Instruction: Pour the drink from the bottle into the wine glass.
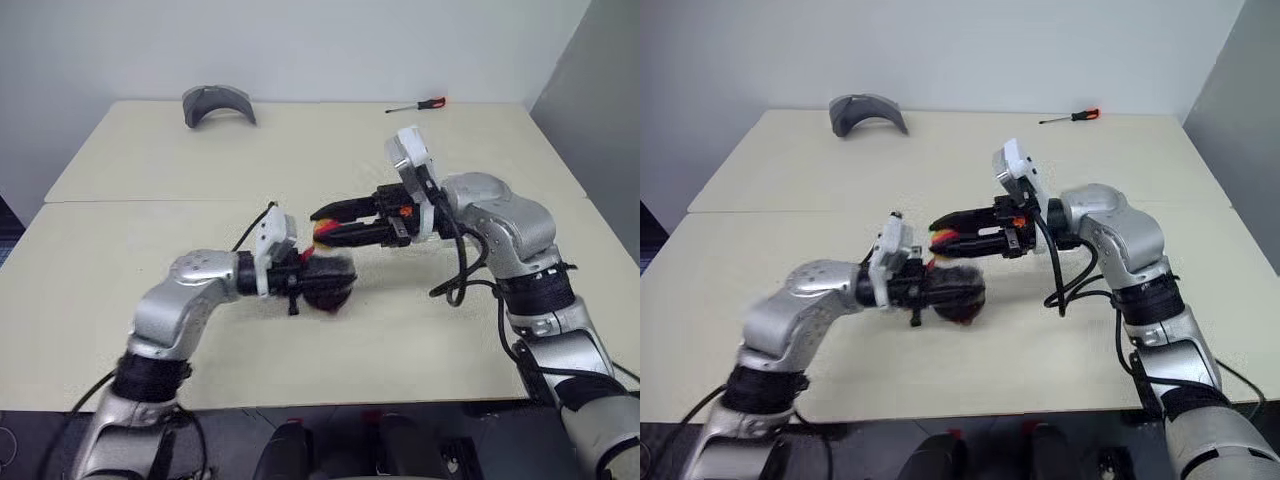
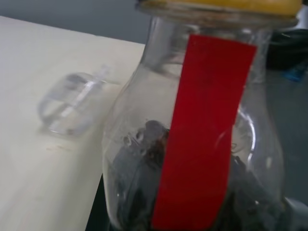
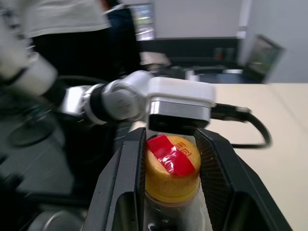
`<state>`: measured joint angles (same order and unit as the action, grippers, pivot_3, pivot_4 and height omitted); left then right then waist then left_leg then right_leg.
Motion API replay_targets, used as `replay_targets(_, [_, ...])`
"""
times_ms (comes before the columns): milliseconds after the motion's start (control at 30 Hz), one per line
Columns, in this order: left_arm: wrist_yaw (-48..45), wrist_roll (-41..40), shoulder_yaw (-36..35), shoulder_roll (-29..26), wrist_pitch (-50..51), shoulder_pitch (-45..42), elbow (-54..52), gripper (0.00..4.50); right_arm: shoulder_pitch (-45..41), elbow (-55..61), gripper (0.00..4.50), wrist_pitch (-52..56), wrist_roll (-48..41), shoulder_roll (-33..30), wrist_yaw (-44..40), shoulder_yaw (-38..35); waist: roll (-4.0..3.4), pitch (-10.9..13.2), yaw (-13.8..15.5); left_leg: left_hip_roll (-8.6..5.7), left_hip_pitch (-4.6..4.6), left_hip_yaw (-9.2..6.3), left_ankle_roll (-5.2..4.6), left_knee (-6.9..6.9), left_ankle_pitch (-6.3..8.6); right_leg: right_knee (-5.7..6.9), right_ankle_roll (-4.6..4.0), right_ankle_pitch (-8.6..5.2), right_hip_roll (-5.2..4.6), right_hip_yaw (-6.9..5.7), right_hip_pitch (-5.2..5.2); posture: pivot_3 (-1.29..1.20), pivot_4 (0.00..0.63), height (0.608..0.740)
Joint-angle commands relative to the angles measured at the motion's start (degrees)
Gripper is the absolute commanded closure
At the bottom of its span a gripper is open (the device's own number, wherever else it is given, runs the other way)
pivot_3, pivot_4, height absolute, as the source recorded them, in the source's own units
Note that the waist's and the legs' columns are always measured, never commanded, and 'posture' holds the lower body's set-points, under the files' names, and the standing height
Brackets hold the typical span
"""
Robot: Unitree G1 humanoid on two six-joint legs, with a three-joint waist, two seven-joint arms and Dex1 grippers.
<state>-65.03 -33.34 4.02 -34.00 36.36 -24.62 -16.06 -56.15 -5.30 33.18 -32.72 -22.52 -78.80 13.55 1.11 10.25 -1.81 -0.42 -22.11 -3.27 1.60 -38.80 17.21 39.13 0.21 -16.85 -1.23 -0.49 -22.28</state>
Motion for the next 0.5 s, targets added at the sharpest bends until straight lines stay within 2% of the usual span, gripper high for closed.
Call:
replay_targets(33, [-1.08, -5.51, -3.29, -1.48, 1.28, 0.49, -5.97, 3.41, -2.4, -4.71, 2.54, -2.3, 2.17, -0.44, -3.99, 0.86, 0.0, 0.0, 0.32, 0.0, 0.0, -0.03, -0.02, 0.0, 0.01, 0.0, 0.0, 0.0, 0.0, -0.02, 0.02, 0.0, 0.15, 0.74])
replay_targets(133, [-0.98, -4.64, -2.88, -2.53, 0.15, 1.64, -5.83, 3.42, -3.36, -7.28, 1.58, -2.21, 2.23, -1.49, -7.27, 1.05, 0.0, 0.0, 0.67, -0.06, -0.01, -0.04, -0.02, -0.06, 0.01, -0.06, 0.0, 0.0, -0.03, -0.03, 0.07, 0.0, 0.15, 0.74])
replay_targets(267, [1.59, -2.77, -3.65, -1.41, -1.85, 1.22, -1.83, 3.42, -1.52, -4.25, 0.22, -0.25, 1.59, -3.29, -3.12, -2.45, -0.01, 0.02, 0.67, -0.06, -0.12, -0.02, 0.1, -0.06, -0.06, -0.06, 0.0, 0.0, -0.05, -0.02, -0.02, 0.0, 0.15, 0.74])
replay_targets(300, [2.15, -2.3, -3.77, -1.16, -2.43, 0.82, -0.72, 3.42, -0.52, -2.13, 0.0, 1.48, 0.74, -4.6, -2.31, -3.49, -0.01, 0.02, 0.75, -0.05, -0.13, -0.02, 0.16, -0.05, -0.09, -0.07, 0.0, 0.0, -0.05, -0.03, -0.04, 0.0, 0.15, 0.74])
replay_targets(400, [2.3, -0.98, -3.49, -1.04, -4.44, -0.15, 2.03, 3.42, 2.44, 3.16, 0.0, 5.24, -0.86, -7.27, 0.83, -6.27, -0.02, 0.02, 0.8, -0.04, -0.18, -0.06, 0.17, -0.05, -0.1, -0.06, -0.01, 0.0, -0.05, -0.07, -0.04, 0.0, 0.15, 0.74])
replay_targets(500, [3.41, 1.98, -2.95, 0.59, -8.03, -2.79, 8.07, 3.42, 6.97, 10.99, 0.0, 9.94, -2.5, -8.58, 9.16, -10.6, -0.01, 0.02, 0.85, -0.05, -0.2, -0.05, 0.15, -0.06, -0.08, -0.06, 0.0, 0.01, -0.05, -0.06, -0.04, 0.0, 0.15, 0.74])
